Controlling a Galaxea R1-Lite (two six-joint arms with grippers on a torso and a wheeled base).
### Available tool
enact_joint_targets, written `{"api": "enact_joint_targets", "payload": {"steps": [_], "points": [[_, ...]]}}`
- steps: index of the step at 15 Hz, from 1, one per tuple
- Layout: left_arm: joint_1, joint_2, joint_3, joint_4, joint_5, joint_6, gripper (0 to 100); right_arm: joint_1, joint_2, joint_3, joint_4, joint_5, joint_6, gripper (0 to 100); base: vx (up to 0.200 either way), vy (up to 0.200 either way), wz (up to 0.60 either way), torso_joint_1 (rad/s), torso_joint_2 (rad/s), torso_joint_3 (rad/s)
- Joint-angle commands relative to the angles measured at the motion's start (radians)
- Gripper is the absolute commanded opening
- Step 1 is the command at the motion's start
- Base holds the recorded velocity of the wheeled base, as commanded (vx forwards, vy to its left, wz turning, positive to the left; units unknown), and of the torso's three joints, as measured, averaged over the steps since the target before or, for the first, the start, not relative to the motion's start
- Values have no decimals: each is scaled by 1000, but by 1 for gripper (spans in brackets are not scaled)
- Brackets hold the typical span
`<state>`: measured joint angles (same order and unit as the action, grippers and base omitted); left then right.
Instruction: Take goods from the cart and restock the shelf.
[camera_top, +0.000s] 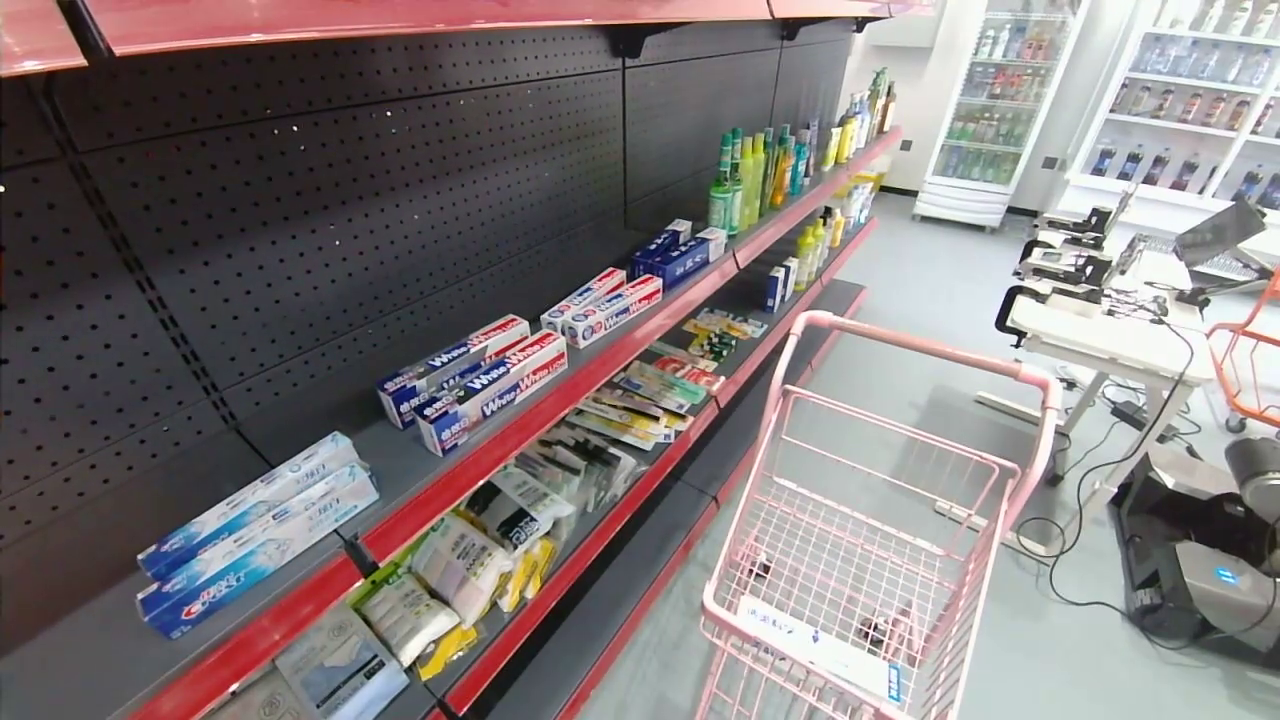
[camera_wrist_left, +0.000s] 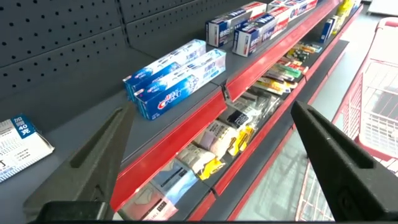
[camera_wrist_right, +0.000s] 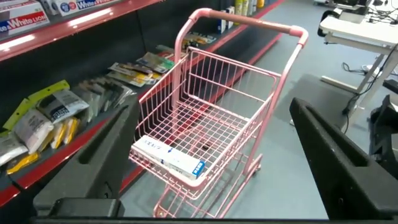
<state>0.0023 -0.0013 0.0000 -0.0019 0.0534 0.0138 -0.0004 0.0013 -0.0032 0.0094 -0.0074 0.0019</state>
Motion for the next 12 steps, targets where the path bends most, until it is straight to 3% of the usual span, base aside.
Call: {"api": "enact_joint_targets", "payload": {"steps": [1,6,9,12], "points": [[1,1,0,0,0,0,100,-1,-1,0,0,-3,0,100,0,0,0,0,0,0],[1,1,0,0,0,0,100,0,-1,0,0,3,-2,100,0,0,0,0,0,0],[1,1,0,-1,0,0,100,0,-1,0,0,3,-3,100,0,0,-600,1,-1,2],[1,1,0,-1,0,0,100,0,0,0,0,9,-2,100,0,0,0,0,0,0]]}}
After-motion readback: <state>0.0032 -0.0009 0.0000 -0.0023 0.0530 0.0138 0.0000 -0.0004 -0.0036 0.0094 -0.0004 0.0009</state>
